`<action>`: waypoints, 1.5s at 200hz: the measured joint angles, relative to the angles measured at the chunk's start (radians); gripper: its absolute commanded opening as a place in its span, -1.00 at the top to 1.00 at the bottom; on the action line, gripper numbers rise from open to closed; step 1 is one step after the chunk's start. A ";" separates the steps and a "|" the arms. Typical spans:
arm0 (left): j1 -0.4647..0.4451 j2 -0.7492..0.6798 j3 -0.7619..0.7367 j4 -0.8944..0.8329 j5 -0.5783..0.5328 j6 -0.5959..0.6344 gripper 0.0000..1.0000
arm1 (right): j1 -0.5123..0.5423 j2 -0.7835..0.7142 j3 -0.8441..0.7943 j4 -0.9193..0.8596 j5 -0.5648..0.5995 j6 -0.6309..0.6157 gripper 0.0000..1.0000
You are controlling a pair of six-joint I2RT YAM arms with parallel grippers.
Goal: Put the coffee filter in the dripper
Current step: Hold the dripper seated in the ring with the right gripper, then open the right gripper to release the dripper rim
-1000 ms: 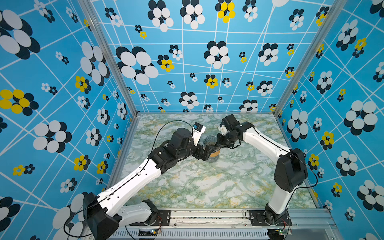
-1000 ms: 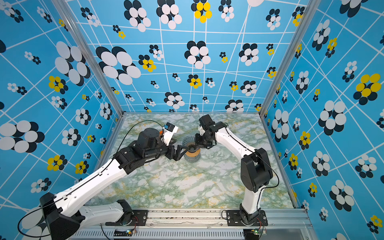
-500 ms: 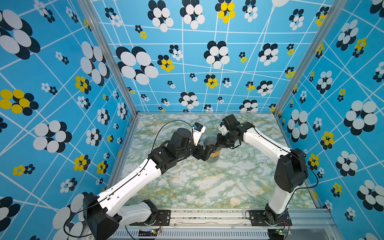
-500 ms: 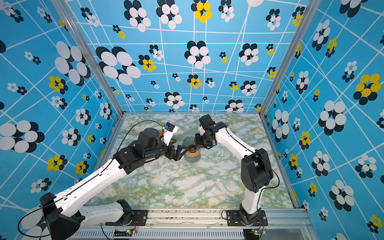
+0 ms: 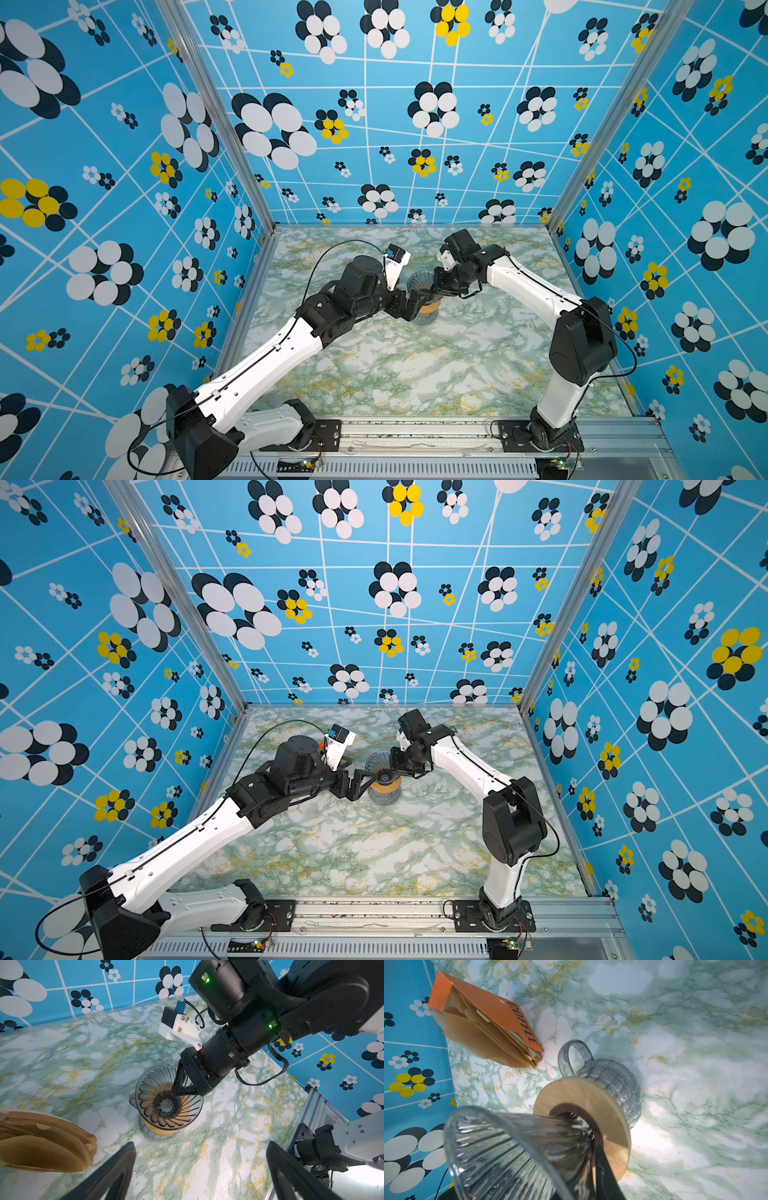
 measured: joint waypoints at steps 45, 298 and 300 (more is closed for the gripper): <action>0.000 0.000 0.000 0.000 0.000 0.000 -0.98 | 0.000 0.000 0.000 0.003 0.000 0.004 0.57; 0.006 0.023 0.000 0.000 0.000 -0.008 -0.98 | -0.001 -0.198 -0.095 -0.001 0.063 -0.012 0.56; 0.006 0.023 0.000 0.000 0.000 -0.008 -0.98 | -0.001 -0.199 -0.095 -0.001 0.064 -0.012 0.56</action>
